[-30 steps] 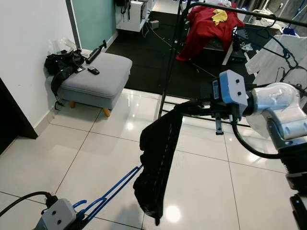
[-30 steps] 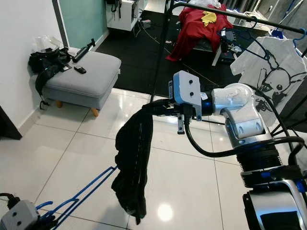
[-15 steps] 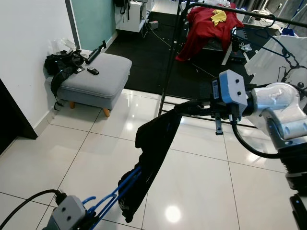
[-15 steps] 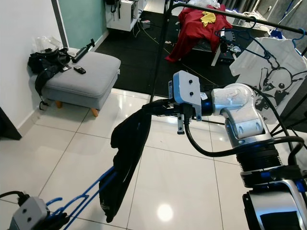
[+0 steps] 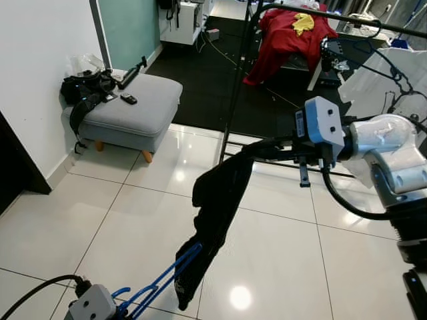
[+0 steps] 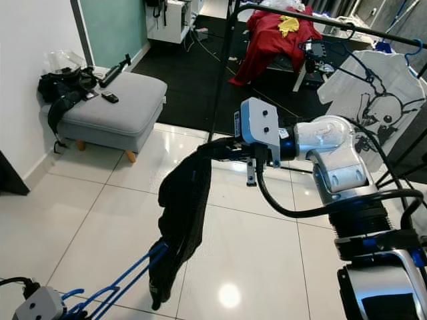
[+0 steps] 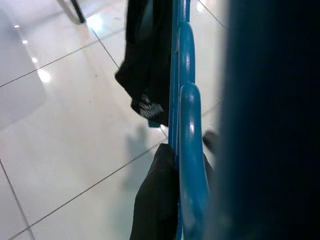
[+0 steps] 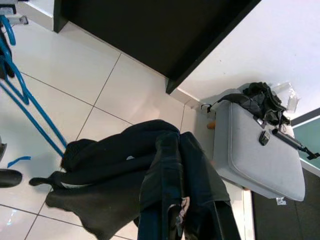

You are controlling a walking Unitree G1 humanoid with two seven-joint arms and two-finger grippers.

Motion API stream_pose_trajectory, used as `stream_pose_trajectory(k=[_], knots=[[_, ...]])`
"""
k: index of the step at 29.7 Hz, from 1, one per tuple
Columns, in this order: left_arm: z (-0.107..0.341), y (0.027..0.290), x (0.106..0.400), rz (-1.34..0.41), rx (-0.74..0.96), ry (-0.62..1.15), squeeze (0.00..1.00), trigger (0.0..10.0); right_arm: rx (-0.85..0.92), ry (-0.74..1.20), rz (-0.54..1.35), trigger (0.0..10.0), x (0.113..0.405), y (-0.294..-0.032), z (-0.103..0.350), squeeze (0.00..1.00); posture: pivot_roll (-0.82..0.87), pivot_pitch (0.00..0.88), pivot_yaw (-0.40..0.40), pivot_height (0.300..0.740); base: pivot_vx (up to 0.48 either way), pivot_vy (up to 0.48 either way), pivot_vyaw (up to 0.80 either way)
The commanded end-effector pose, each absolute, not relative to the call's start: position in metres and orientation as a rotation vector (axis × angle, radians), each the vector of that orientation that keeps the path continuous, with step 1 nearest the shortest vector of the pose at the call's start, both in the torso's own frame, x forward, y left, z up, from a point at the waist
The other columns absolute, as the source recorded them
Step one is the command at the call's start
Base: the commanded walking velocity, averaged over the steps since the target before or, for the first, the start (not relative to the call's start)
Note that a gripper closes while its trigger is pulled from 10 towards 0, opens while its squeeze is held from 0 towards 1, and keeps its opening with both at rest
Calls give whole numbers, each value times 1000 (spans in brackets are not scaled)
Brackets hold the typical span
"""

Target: Hang hanger

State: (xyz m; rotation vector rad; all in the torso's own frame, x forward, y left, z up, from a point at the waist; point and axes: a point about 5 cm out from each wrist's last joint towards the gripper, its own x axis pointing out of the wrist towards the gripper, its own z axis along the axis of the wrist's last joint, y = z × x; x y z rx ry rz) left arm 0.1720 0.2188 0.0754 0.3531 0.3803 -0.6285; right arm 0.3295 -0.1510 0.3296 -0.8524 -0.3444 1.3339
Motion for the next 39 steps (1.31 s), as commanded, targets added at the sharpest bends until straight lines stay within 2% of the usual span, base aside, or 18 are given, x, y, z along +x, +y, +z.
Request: stream_pose_trajectory(k=[1, 9, 16, 17, 22, 24, 30, 31, 32, 39], knots=[[73, 202, 175, -642, 300, 364, 0, 10000, -858, -387, 1335, 10000, 327, -150, 339, 0, -52, 127, -29, 740, 0, 0, 0], [72, 181, 191, -613, 246, 325, 0, 10000, -854, -394, 1335, 10000, 326, -150, 341, 0, -66, 124, -27, 740, 0, 0, 0], [75, 169, 204, -536, 119, 305, 0, 10000, -840, -415, 1325, 10000, 324, -150, 345, 0, -68, 124, -26, 740, 0, 0, 0], [81, 162, 213, -484, 30, 271, 0, 10000, -833, -425, 1322, 10000, 324, -149, 346, 0, -73, 123, -24, 740, 0, 0, 0], [92, 158, 229, -366, -110, 201, 0, 10000, -827, -432, 1322, 10000, 325, -148, 347, 0, -73, 124, -27, 740, 0, 0, 0], [102, 157, 239, -296, -222, 149, 0, 10000, -825, -431, 1320, 10000, 325, -149, 347, 0, -73, 124, -29, 740, 0, 0, 0], [116, 154, 246, -263, -349, 81, 0, 10000, -824, -429, 1315, 10000, 325, -149, 346, 0, -74, 122, -28, 740, 0, 0, 0], [133, 155, 251, -268, -462, 10, 0, 10000, -836, -432, 1291, 10000, 327, -152, 348, 0, -76, 119, -27, 740, 0, 0, 0], [139, 157, 252, -267, -502, -14, 0, 10000, -842, -432, 1281, 10000, 327, -153, 349, 0, -76, 119, -27, 740, 0, 0, 0], [156, 177, 261, -194, -691, -94, 0, 10000, -862, -407, 1267, 10000, 328, -156, 341, 0, -75, 116, -26, 740, 0, 0, 0]])
